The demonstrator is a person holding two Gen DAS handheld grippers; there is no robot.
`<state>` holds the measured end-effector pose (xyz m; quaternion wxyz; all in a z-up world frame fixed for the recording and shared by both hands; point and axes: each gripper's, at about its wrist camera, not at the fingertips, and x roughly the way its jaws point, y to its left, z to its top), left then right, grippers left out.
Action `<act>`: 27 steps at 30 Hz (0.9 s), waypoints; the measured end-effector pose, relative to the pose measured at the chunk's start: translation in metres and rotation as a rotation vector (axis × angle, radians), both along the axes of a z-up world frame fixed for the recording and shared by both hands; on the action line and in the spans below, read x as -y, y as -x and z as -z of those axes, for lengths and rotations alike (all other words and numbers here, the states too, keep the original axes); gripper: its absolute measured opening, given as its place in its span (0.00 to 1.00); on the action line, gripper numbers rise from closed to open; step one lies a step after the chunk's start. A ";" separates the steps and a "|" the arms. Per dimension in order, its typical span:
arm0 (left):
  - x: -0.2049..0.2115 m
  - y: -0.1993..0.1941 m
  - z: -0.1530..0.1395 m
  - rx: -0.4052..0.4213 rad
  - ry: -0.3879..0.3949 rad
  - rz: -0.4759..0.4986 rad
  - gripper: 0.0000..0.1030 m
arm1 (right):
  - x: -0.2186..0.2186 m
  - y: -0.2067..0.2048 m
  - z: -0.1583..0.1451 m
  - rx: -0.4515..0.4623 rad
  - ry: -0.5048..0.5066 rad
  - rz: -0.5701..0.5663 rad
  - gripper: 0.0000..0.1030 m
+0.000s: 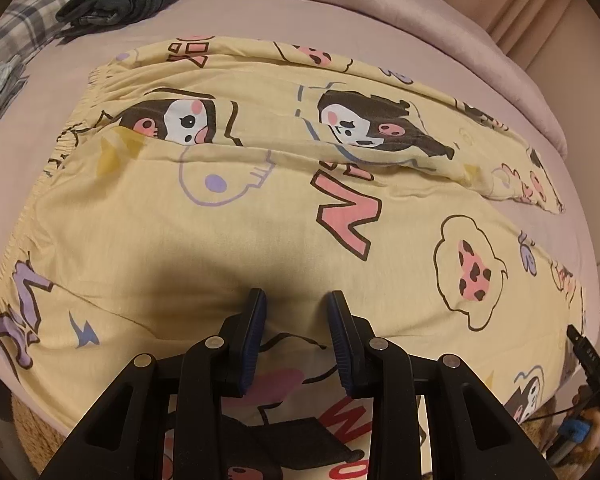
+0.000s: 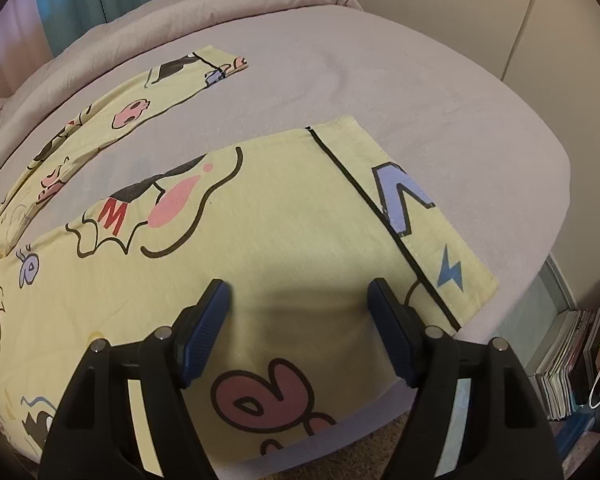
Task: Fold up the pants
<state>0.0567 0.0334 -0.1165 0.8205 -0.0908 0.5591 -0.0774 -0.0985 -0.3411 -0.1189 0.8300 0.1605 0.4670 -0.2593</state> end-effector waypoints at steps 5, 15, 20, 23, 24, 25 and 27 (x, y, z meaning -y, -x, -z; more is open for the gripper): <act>0.002 0.000 0.001 0.011 -0.003 -0.003 0.32 | 0.000 -0.001 0.000 0.004 0.004 0.006 0.70; 0.003 -0.001 0.001 -0.001 0.001 0.009 0.38 | -0.003 -0.001 0.000 0.007 0.028 0.036 0.71; 0.013 -0.001 0.000 0.006 -0.022 0.038 0.51 | -0.003 -0.002 -0.001 -0.002 0.030 0.046 0.71; 0.020 0.001 0.001 0.021 -0.033 0.057 0.60 | -0.003 -0.003 0.000 -0.003 0.031 0.049 0.72; 0.022 0.001 0.001 0.026 -0.039 0.060 0.62 | -0.003 -0.003 0.000 -0.004 0.033 0.047 0.72; 0.024 0.002 0.001 0.030 -0.047 0.064 0.64 | -0.003 -0.003 0.000 -0.004 0.033 0.047 0.72; 0.027 0.002 0.002 0.032 -0.050 0.073 0.68 | -0.002 -0.003 0.000 -0.002 0.030 0.047 0.72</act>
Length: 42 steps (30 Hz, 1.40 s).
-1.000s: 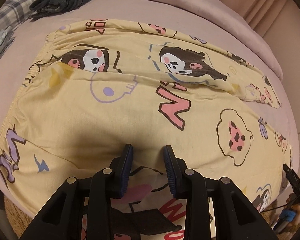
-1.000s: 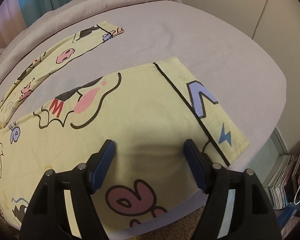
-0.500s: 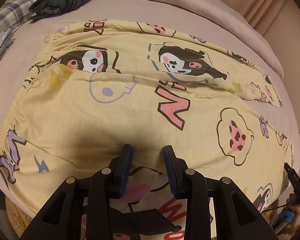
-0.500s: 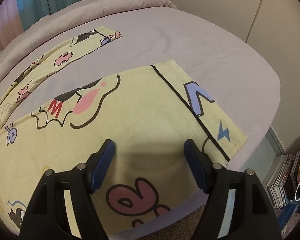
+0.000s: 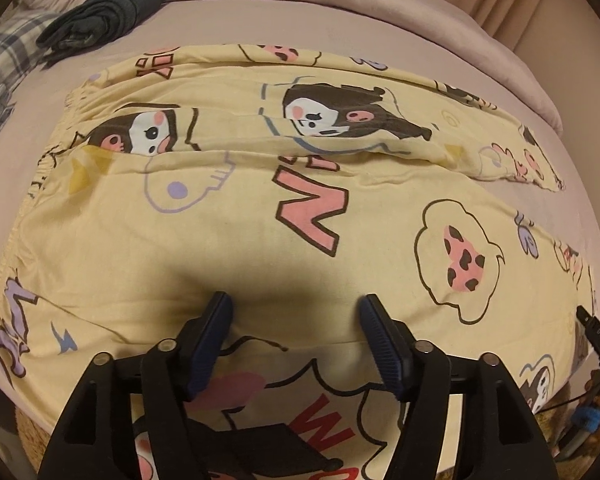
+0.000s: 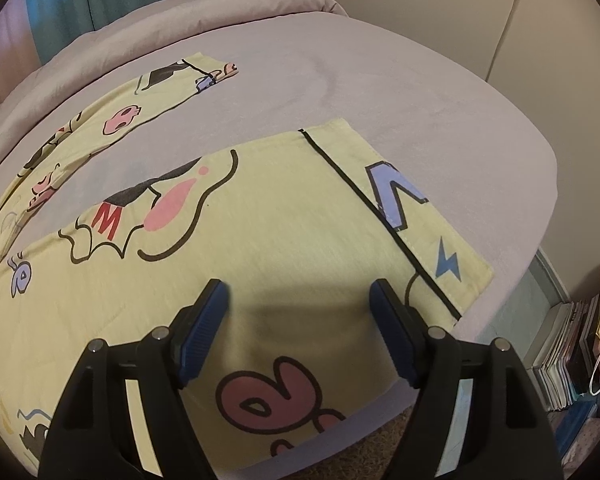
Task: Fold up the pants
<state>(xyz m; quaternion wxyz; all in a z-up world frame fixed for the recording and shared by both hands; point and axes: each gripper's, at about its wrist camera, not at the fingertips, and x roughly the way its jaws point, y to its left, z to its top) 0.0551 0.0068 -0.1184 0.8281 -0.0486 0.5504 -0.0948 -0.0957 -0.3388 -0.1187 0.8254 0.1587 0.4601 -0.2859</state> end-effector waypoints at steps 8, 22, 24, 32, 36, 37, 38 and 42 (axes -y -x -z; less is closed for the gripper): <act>0.009 -0.001 0.002 0.007 -0.009 0.038 0.81 | -0.001 0.000 0.000 -0.003 0.007 0.004 0.73; 0.025 -0.003 0.007 0.009 -0.075 0.069 0.97 | -0.001 0.001 0.001 0.005 0.010 0.005 0.73; 0.027 -0.003 0.008 0.012 -0.083 0.075 0.97 | -0.001 0.001 0.001 0.006 0.011 0.005 0.73; 0.013 -0.010 -0.010 -0.023 -0.010 0.061 0.83 | 0.001 -0.005 -0.009 -0.041 -0.015 -0.037 0.73; -0.026 -0.025 -0.050 0.048 0.102 -0.024 0.83 | 0.003 -0.010 -0.040 0.000 -0.043 -0.083 0.73; -0.040 -0.032 -0.061 0.073 0.120 -0.060 0.83 | 0.004 -0.014 -0.051 0.014 -0.039 -0.101 0.73; -0.052 -0.040 -0.069 0.092 0.131 -0.087 0.83 | 0.004 -0.019 -0.060 0.024 -0.033 -0.115 0.73; -0.100 -0.081 -0.084 0.124 0.076 -0.210 0.83 | 0.016 -0.057 -0.100 0.087 -0.036 -0.170 0.73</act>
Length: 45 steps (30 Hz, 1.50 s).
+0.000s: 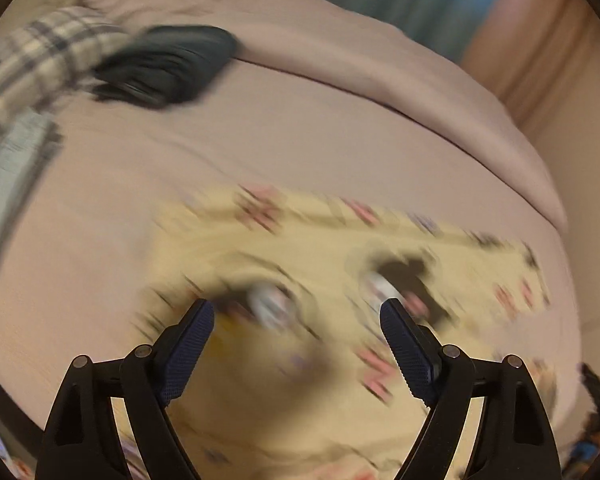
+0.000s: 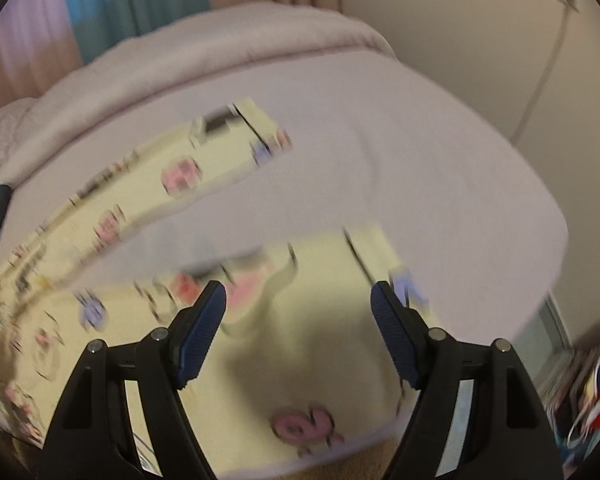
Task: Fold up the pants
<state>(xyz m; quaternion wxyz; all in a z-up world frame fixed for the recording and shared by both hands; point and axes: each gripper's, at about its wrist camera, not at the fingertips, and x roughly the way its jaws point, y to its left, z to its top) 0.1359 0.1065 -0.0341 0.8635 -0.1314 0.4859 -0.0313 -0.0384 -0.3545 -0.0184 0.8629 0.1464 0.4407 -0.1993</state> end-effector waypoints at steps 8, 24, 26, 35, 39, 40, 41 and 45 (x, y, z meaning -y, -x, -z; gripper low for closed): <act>-0.061 -0.082 0.029 -0.099 -0.076 -0.146 0.83 | 0.023 -0.144 -0.035 0.045 -0.175 -0.134 0.87; -0.083 -0.109 0.097 -0.155 -0.077 -0.195 0.80 | 0.073 -0.339 0.116 -0.194 -0.103 -0.078 0.84; -0.081 -0.104 0.094 -0.149 -0.095 -0.185 0.64 | 0.067 -0.339 0.118 -0.156 -0.056 -0.090 0.82; -0.074 -0.081 0.067 -0.100 0.103 -0.179 0.18 | 0.049 -0.337 0.081 -0.082 -0.091 -0.093 0.07; -0.081 -0.068 0.027 -0.023 0.161 -0.172 0.18 | 0.051 -0.324 0.023 0.079 -0.172 -0.098 0.07; -0.081 -0.064 0.017 -0.002 0.169 -0.151 0.18 | 0.051 -0.317 0.005 0.115 -0.182 -0.104 0.07; -0.080 -0.057 0.007 0.018 0.170 -0.143 0.18 | 0.049 -0.315 -0.007 0.148 -0.202 -0.117 0.07; -0.078 -0.023 -0.030 0.112 0.185 -0.107 0.18 | 0.042 -0.275 -0.068 0.287 -0.230 -0.161 0.07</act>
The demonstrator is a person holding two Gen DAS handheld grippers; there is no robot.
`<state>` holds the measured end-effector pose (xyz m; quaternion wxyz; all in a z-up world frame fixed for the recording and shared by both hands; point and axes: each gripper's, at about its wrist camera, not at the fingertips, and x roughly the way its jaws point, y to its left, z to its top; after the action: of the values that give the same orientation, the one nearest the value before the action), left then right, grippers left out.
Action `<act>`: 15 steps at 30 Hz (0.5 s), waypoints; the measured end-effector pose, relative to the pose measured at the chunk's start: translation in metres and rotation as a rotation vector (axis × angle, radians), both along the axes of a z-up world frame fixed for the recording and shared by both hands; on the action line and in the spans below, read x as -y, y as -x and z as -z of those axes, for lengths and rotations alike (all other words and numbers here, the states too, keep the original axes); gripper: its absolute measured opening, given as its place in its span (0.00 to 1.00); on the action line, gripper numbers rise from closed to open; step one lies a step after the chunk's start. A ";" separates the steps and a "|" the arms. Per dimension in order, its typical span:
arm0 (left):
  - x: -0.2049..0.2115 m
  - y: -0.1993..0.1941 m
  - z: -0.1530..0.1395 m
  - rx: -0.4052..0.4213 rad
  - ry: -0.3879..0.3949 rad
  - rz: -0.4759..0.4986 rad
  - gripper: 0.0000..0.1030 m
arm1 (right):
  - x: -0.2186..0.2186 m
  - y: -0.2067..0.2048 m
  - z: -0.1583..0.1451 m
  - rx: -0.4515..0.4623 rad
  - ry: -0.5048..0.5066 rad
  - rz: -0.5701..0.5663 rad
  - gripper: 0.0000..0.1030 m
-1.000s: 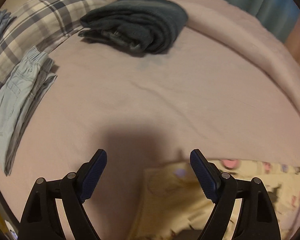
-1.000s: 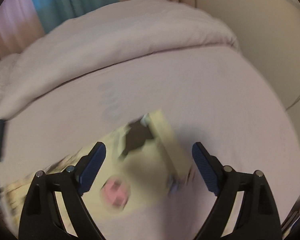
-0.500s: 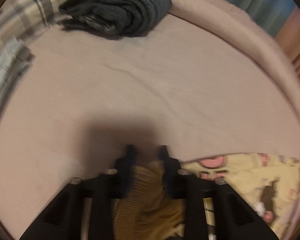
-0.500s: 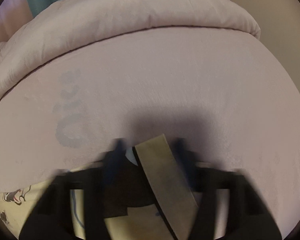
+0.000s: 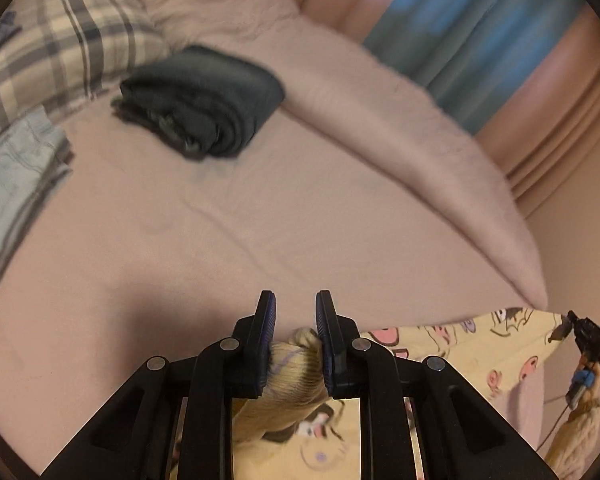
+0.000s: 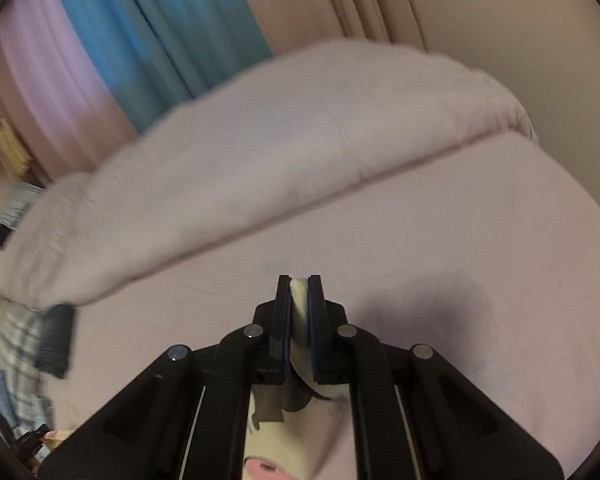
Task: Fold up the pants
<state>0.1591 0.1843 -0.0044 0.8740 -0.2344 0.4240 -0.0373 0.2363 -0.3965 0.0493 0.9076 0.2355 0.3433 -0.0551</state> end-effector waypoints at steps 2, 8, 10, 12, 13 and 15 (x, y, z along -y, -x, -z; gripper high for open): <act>-0.003 0.020 -0.008 0.021 0.013 0.010 0.18 | -0.003 0.032 -0.025 0.066 -0.002 -0.027 0.07; -0.015 0.077 0.017 -0.037 -0.010 0.022 0.18 | 0.019 0.146 -0.026 0.129 -0.022 0.003 0.07; -0.020 0.092 0.041 -0.099 0.019 0.020 0.18 | 0.030 0.178 -0.004 0.100 -0.039 0.036 0.07; -0.023 0.104 0.063 -0.160 0.039 0.015 0.18 | 0.043 0.204 0.029 0.049 -0.072 0.060 0.08; -0.023 0.109 0.074 -0.191 0.048 0.014 0.18 | 0.047 0.221 0.052 0.010 -0.101 0.079 0.08; -0.018 0.115 0.086 -0.225 0.030 0.015 0.18 | 0.049 0.238 0.088 -0.054 -0.143 0.107 0.08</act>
<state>0.0443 0.2026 -0.0902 0.8169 -0.2469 0.5208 -0.0237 -0.0014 -0.4452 -0.0392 0.8746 0.3161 0.3578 -0.0851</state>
